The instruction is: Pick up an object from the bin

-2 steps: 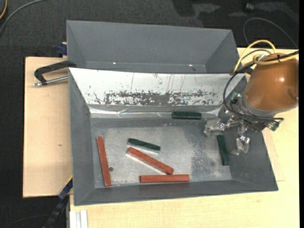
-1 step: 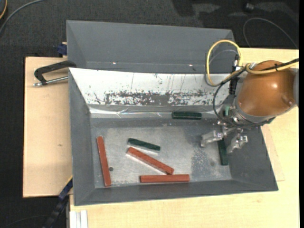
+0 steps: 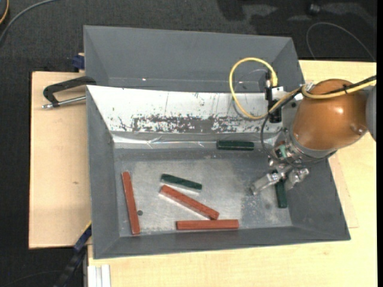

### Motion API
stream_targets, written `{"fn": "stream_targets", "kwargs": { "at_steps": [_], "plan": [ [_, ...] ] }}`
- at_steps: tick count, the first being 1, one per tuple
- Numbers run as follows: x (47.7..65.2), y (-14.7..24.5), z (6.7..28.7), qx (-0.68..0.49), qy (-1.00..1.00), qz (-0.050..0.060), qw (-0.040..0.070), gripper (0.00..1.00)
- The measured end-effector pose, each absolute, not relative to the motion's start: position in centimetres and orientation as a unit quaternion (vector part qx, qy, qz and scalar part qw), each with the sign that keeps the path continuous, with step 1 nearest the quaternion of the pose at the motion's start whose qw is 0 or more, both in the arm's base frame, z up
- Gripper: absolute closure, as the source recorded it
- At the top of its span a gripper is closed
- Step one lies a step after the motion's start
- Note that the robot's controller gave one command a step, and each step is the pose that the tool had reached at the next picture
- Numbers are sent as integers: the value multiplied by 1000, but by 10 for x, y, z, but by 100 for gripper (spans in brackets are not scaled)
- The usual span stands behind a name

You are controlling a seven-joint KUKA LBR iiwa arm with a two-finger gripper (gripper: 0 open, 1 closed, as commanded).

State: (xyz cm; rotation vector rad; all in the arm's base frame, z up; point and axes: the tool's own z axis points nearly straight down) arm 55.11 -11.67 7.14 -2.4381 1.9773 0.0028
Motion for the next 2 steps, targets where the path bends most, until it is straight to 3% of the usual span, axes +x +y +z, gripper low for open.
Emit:
{"fn": "stream_targets", "kwargs": {
  "at_steps": [1, 2],
  "plan": [
    [551, -118, 71, -776, 631, 1, 1, 100],
    [552, -116, 73, -775, 632, 0, 2, 100]
  ]
}}
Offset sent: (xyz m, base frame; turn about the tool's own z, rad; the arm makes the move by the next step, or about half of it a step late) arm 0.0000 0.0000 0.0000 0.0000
